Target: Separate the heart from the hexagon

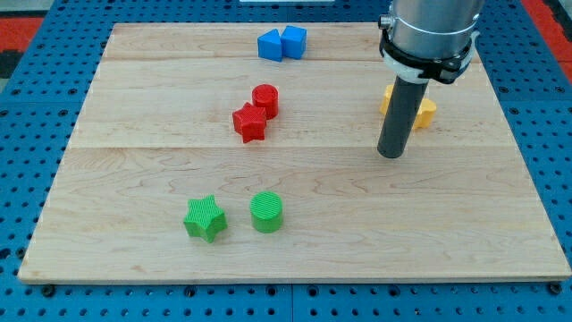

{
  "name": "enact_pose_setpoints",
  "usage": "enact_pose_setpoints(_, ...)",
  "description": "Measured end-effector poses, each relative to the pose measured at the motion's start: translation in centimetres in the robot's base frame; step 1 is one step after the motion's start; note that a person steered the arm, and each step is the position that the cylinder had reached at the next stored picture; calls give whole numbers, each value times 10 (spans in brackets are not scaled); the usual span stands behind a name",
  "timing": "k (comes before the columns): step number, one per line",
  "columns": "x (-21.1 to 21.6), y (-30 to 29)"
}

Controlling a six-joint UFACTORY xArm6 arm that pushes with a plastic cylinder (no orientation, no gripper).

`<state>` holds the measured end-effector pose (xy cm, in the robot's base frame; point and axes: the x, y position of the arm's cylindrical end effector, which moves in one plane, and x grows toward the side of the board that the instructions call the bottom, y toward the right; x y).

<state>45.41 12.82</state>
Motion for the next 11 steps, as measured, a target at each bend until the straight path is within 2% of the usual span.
enact_pose_setpoints(4,-1,1)
enact_pose_setpoints(5,-31,-13)
enact_pose_setpoints(6,-84,-15)
enact_pose_setpoints(7,-108,-9)
enact_pose_setpoints(9,-38,9)
enact_pose_setpoints(10,-46,78)
enact_pose_setpoints(11,-78,67)
